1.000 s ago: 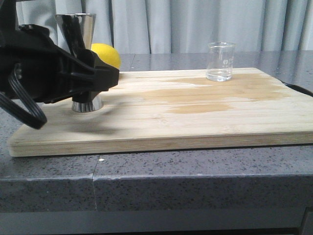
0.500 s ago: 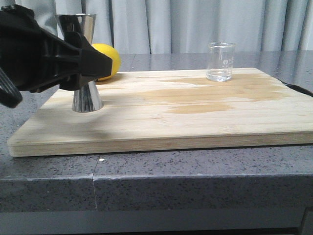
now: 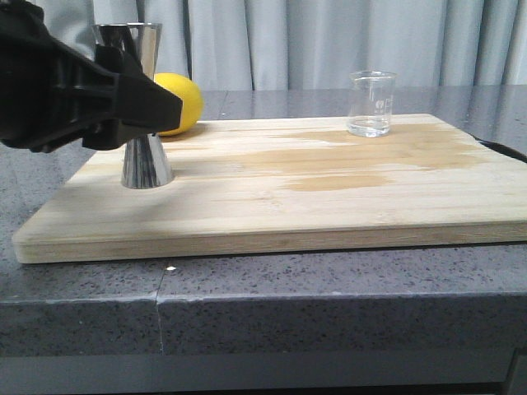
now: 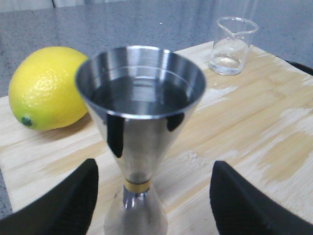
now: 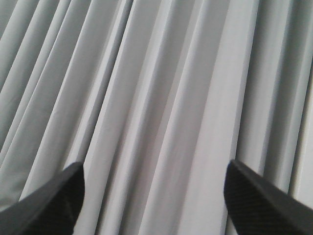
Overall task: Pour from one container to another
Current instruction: 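Lower the jigger onto the board with the left gripper, then open the left gripper and withdraw it upward from the jigger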
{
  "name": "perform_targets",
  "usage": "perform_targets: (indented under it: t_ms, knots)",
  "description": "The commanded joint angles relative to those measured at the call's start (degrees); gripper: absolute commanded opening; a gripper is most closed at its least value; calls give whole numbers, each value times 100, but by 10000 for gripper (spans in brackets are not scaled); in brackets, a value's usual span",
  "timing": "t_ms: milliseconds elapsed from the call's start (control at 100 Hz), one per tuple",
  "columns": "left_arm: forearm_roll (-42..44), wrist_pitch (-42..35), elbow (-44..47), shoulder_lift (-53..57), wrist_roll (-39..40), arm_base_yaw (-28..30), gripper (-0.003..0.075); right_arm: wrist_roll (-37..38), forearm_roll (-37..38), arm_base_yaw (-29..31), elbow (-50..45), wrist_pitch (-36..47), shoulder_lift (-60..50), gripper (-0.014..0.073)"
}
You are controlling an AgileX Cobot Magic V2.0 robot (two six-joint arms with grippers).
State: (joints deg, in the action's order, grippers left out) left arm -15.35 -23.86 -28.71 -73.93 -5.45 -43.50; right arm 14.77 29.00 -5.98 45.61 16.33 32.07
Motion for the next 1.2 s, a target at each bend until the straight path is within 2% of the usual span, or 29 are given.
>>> perform_targets:
  t_ms: [0,360,570,730,880,1000,1130,1190]
  knots:
    - [-8,-165,-105,277,-17,-7,453,-43,-65,37,154,389,10,531]
    - [142,949,-105,1159,-29,-7,453,-43,-65,37,154,351,10,531]
    - [431,1556,-105,2327,-290,46,453,-43,-65,37,154,-211,10,531]
    - [431,2082,-231,3465,-319,678,453,-43,-65,37,154,-826,10,531]
    - [431,1695,-421,4269,-319,1544,436,-43,-65,37,154,-1438,10,531]
    - [439,1424,-461,4609,-319,2089,384,-43,-255,37,154,-1581,-40,528]
    - [439,1647,-461,4858,-319,2425,296,-43,-382,37,143,-1633,-256,526]
    - [439,1698,-461,4942,-319,2498,246,-43,-382,37,143,-1817,-397,494]
